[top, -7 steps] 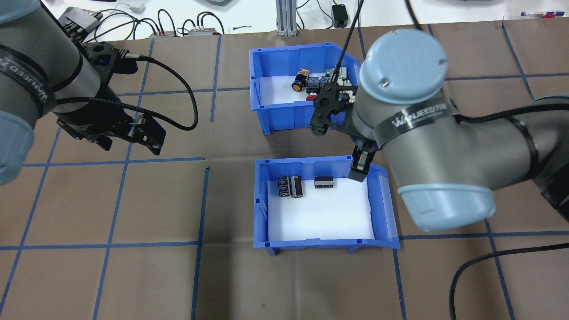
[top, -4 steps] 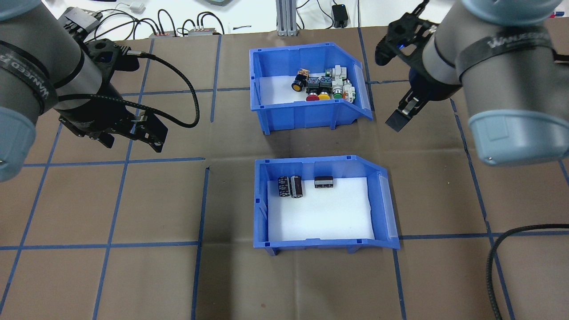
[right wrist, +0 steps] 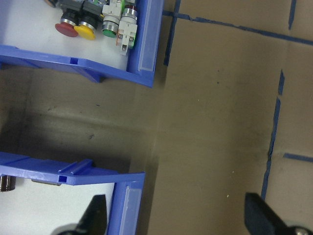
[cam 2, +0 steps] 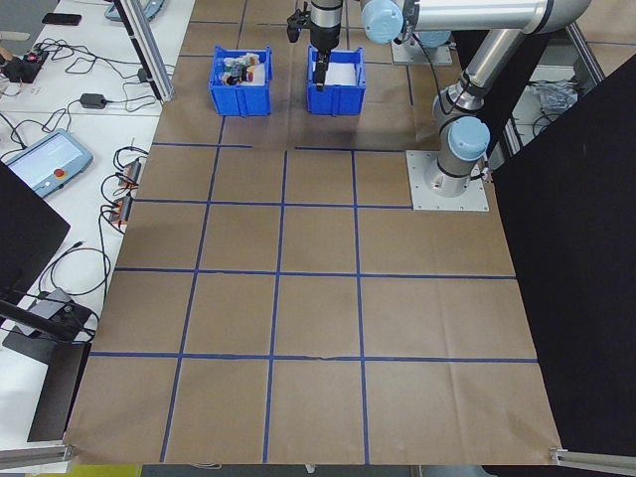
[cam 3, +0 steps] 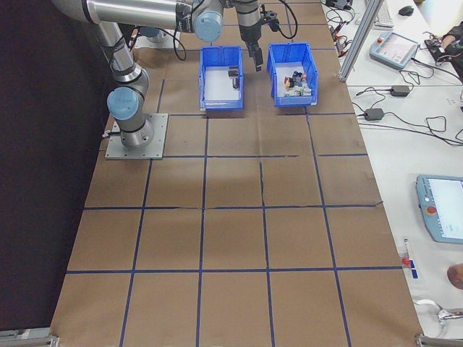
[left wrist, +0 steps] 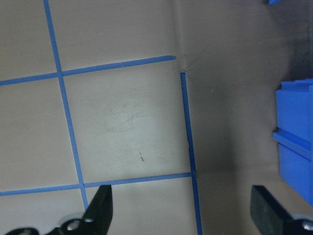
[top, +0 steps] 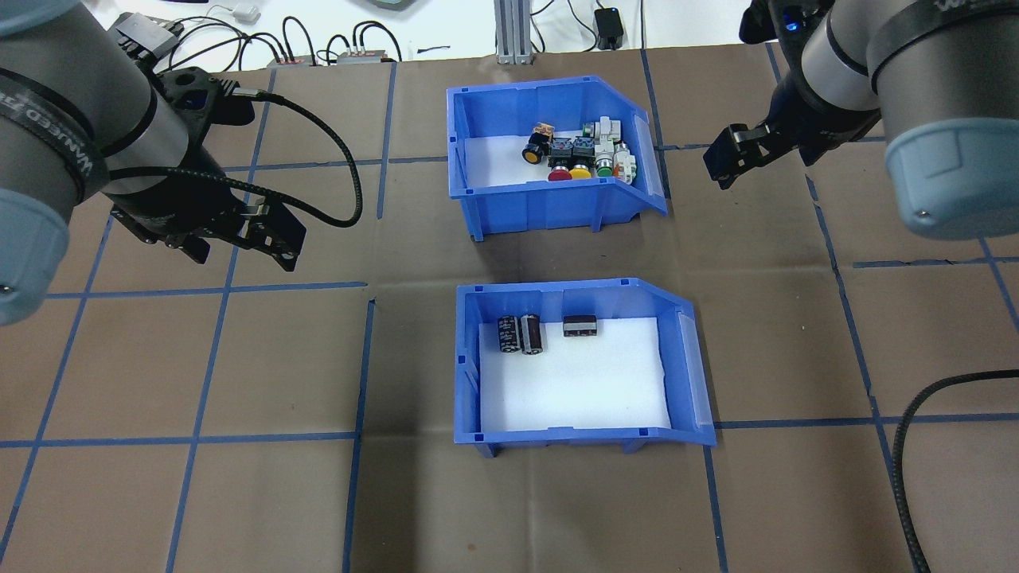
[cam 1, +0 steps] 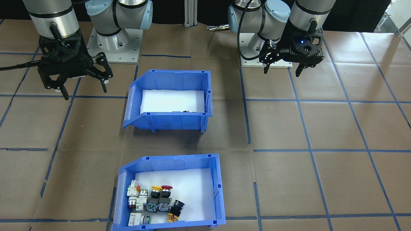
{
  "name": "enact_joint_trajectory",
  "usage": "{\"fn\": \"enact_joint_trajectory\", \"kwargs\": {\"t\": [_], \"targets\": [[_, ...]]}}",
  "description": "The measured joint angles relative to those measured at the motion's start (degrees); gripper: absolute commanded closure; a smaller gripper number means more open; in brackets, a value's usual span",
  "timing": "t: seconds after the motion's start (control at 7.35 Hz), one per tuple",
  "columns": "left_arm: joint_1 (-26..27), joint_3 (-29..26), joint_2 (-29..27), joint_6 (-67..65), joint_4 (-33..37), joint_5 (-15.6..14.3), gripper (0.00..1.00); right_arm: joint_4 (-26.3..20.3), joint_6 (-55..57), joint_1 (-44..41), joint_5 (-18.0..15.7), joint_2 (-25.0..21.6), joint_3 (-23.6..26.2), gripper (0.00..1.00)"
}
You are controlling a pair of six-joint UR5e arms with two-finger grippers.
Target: Place button box in front
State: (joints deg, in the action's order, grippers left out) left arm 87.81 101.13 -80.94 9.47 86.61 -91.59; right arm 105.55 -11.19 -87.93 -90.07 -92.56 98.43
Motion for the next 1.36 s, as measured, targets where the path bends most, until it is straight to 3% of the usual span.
{"fn": "enact_joint_trajectory", "kwargs": {"t": [0.27,0.54,1.36], "targets": [[0.2,0.0,0.0,-0.2,-0.1,0.7,0.0,-9.6,8.8,-0.1,0.0,3.2,-5.7,0.0],[0.7,-0.1,0.0,-0.3,-0.2,1.4,0.0,-15.0,14.3,-0.4,-0.1,4.2,-8.0,0.0],[2.4,-0.4,-0.1,-1.0,-1.1,0.4,0.0,-13.5,16.8,-2.1,-0.9,4.2,-6.4,0.0]]}}
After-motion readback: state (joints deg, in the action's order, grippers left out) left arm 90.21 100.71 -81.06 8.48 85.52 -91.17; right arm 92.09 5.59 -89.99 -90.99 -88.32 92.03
